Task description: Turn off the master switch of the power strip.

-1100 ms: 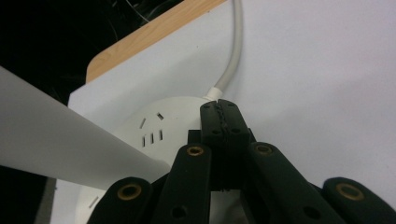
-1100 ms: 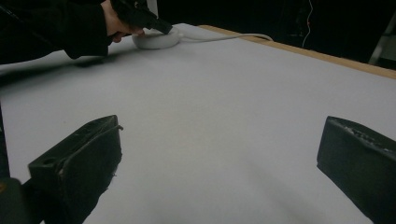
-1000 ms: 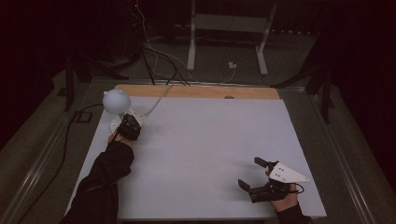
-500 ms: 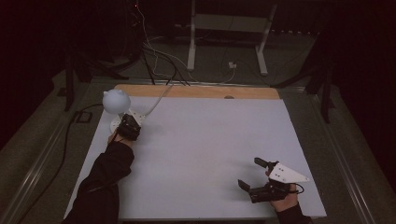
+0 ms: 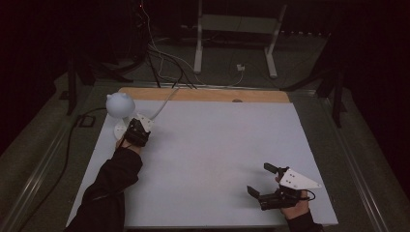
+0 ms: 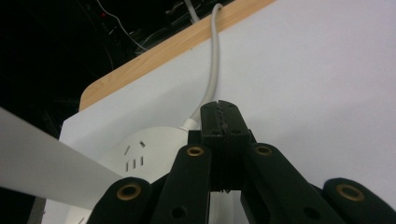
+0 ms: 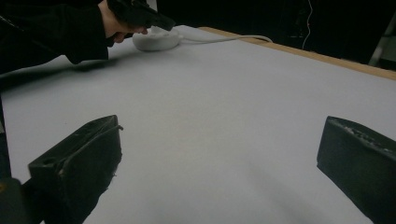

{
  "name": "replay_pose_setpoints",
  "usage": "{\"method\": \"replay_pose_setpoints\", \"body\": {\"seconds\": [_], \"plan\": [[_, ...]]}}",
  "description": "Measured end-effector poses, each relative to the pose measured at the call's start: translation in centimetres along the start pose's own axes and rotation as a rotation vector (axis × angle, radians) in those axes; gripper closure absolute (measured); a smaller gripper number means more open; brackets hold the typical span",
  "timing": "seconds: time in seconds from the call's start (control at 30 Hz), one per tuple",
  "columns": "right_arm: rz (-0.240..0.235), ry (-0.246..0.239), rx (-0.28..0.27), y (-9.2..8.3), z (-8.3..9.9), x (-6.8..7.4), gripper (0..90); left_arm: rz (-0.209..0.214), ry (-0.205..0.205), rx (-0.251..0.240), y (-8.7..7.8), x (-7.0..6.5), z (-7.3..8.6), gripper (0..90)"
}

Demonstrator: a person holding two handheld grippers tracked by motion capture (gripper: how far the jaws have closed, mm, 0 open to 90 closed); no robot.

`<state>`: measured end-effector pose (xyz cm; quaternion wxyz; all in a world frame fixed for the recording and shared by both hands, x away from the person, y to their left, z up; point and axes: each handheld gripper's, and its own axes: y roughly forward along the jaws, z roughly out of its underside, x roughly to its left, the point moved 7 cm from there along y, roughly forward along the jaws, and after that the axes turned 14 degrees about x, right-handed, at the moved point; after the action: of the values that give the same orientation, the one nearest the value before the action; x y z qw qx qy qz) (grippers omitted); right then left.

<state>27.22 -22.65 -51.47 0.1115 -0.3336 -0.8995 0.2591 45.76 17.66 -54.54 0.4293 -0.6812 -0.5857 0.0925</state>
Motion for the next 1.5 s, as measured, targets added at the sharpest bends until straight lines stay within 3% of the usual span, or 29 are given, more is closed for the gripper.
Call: {"method": "replay_pose_setpoints", "body": {"seconds": [0.2,0.4,0.63,0.67,0.7,0.8,0.93,0.97,1.0,1.03,1.1,1.13,1.17,1.2,1.3,1.4,1.5], "plan": [[0.001,0.002,0.0,0.0,0.0,0.0,0.0,0.045,-0.027,-0.001,-1.0,0.2,-0.2,90.0],[0.004,0.0,-0.003,0.0,0.0,-0.1,0.0,0.084,-0.016,0.014,-1.9,0.1,-0.1,90.0],[0.006,-0.001,-0.004,-0.1,0.0,-0.1,0.0,0.166,-0.078,0.02,-3.1,0.2,-0.2,88.2],[0.007,-0.001,-0.004,-0.1,0.0,-0.1,0.0,0.182,-0.078,0.022,-3.4,0.2,-0.2,80.7],[0.006,-0.001,-0.004,-0.1,0.0,-0.1,0.0,0.182,-0.078,0.022,-3.4,0.2,-0.2,80.1],[0.006,-0.001,-0.002,-0.1,0.0,-0.1,0.0,0.221,-0.085,0.045,-3.8,0.0,0.0,56.0],[0.005,-0.001,-0.001,0.0,0.0,0.0,0.0,0.264,-0.074,0.081,-4.1,-0.4,0.5,47.0],[0.006,-0.002,0.0,0.0,0.0,0.0,0.0,0.282,-0.071,0.083,-4.1,-0.5,0.6,41.3],[0.006,-0.003,0.001,0.0,0.0,0.0,0.0,0.298,-0.071,0.084,-4.2,-0.6,0.7,27.8],[0.006,-0.003,0.001,0.0,0.0,0.0,0.0,0.313,-0.065,0.095,-4.3,-0.7,0.8,27.8],[0.007,-0.002,0.0,0.0,0.0,0.0,0.0,0.351,-0.058,0.101,-4.5,-1.0,0.9,10.5],[0.007,-0.002,0.0,0.0,0.0,0.0,0.0,0.361,-0.058,0.101,-4.7,-1.1,0.9,6.6],[0.007,-0.002,0.0,0.0,0.0,0.0,0.0,0.387,-0.059,0.1,-4.8,-1.2,0.9,6.6],[0.006,0.0,0.001,0.0,0.0,0.0,0.0,0.408,-0.058,0.105,-5.0,-1.4,0.9,0.4],[0.007,-0.002,0.001,0.0,0.0,0.0,0.0,0.441,-0.047,0.075,-5.8,-1.6,0.8,0.3],[0.007,-0.002,0.001,0.0,0.0,0.0,0.0,0.517,-0.042,0.042,-6.8,-1.9,0.6,0.2],[0.007,-0.002,0.001,0.0,0.0,0.0,0.0,0.572,-0.012,0.03,-7.8,-2.1,0.6,0.2]]}}
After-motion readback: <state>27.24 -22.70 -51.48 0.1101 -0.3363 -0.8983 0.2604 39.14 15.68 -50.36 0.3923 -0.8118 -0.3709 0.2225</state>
